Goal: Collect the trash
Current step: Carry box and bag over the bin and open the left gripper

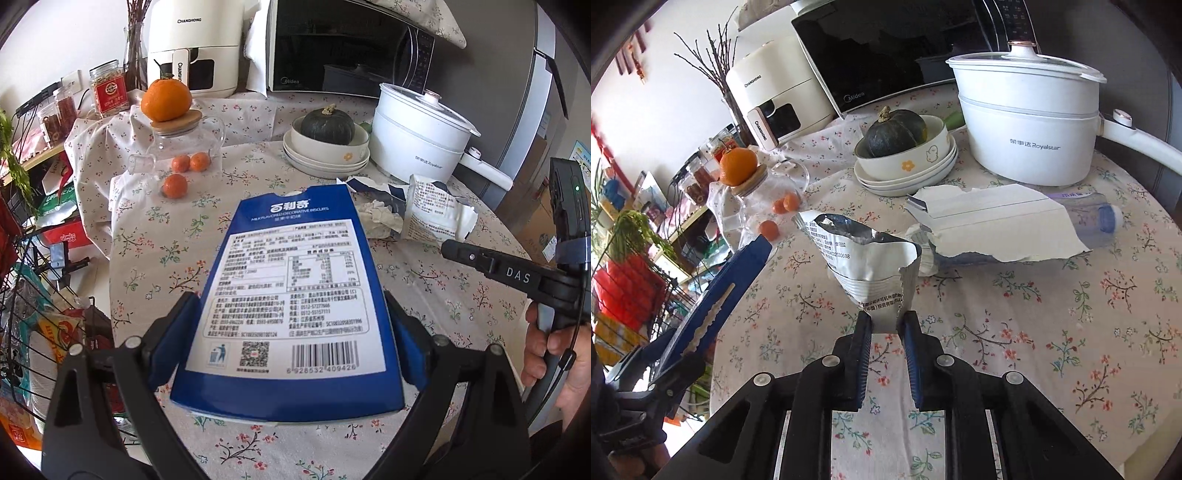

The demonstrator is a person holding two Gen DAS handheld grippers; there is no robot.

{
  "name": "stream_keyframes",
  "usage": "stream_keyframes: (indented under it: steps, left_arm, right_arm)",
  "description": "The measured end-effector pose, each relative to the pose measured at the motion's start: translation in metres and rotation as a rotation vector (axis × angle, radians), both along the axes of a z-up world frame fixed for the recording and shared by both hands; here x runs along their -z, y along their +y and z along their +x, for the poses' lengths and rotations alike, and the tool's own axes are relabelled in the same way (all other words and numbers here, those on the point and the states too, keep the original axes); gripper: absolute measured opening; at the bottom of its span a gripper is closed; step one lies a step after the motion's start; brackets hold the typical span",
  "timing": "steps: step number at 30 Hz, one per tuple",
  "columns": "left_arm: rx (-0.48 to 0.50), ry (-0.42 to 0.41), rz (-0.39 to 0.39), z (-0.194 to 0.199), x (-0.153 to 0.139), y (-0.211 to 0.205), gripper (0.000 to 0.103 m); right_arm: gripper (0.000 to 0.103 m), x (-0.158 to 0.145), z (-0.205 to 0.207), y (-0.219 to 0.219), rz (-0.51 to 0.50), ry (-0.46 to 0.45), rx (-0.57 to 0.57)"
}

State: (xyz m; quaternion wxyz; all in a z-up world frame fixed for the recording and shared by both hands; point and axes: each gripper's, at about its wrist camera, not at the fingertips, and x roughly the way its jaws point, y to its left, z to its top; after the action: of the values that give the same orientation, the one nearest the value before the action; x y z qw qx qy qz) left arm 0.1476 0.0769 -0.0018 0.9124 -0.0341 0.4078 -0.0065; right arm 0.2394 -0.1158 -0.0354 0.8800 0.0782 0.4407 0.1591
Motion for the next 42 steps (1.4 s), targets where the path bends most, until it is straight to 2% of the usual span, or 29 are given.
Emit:
stream_keyframes:
  steps: [12, 20, 34, 42]
  left_arm:
    - [0.145, -0.036, 0.035, -0.008, -0.009, -0.068, 0.094]
    - [0.265, -0.052, 0.046, -0.012, -0.010, -0.129, 0.094]
    - [0.516, -0.037, 0.080, -0.030, 0.006, -0.252, 0.094]
    - [0.694, 0.007, 0.109, -0.049, 0.029, -0.332, 0.094]
  right_arm:
    - [0.018, -0.030, -0.050, -0.104, -0.047, -0.015, 0.153]
    - [0.018, -0.041, -0.080, -0.168, -0.066, -0.018, 0.248]
    - [0.018, -0.027, -0.143, -0.291, -0.092, 0.056, 0.454]
    - [0.018, -0.007, -0.171, -0.347, -0.078, 0.156, 0.561]
